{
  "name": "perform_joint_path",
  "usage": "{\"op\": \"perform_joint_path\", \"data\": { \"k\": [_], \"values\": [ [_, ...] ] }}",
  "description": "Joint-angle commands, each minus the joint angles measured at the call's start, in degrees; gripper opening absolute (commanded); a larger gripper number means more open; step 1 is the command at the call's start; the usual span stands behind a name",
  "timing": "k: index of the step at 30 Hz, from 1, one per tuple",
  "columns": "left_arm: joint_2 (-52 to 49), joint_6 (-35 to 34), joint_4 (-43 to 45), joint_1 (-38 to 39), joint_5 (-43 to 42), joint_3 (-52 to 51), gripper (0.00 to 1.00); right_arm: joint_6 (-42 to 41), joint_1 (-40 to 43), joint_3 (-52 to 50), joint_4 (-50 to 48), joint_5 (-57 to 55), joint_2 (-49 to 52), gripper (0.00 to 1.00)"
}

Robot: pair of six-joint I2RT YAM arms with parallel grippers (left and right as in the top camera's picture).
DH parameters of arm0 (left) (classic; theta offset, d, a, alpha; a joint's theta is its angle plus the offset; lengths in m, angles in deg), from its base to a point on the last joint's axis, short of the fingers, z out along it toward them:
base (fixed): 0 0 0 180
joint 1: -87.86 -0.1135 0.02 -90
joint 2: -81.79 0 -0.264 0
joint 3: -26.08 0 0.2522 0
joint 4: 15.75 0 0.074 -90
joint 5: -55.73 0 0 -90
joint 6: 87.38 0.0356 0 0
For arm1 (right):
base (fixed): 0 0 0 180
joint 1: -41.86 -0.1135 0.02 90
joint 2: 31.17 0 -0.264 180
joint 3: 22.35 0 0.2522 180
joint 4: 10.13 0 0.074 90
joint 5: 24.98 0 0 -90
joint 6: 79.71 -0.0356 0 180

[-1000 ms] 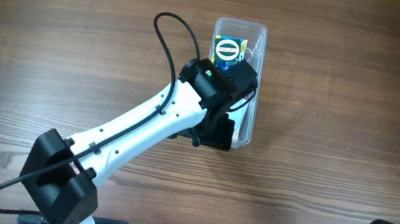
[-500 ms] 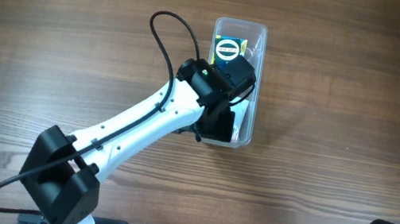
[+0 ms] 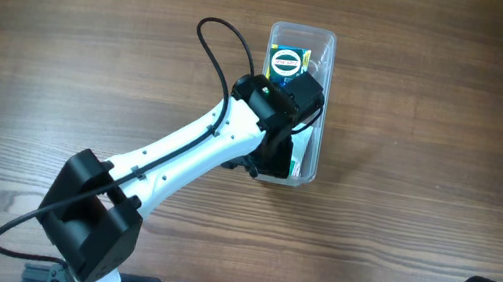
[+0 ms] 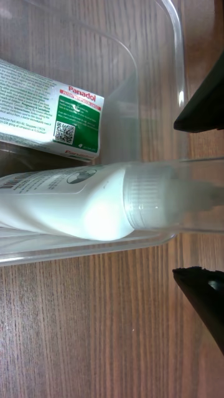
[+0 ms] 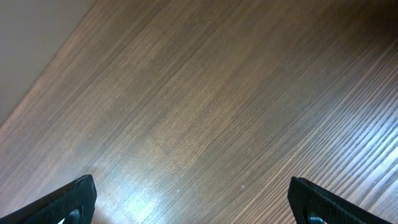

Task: Pack container
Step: 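Lower the dropper bottle into the container beside the tube box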

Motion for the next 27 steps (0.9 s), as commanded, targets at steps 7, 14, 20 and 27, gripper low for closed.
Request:
{"op": "perform_joint_path", "data": {
  "k": [7,14,20,27],
  "values": [
    [-0.35,-0.92,-0.02,-0.57,1.2,-0.31,0.59,-0.79,-0.28,-0.07,-0.07,-0.57,0.26,1.0],
    [0.28,-0.92,-0.72,-1.11,1.22,0.72,0.51,-0.76,-0.28,-0.07,-0.09,-0.57,0.26,1.0],
    [1.27,-0.92,-1.38,-1.2,1.22,1.44,0.44,-0.79,-0.28,-0.07,-0.09,-0.57,0.26,0.99],
    [1.27,-0.9,-1.14,-1.2,2.75,1.44,0.41,-0.79,-0.28,-0.07,-0.09,-0.57,0.26,1.0]
  ]
}}
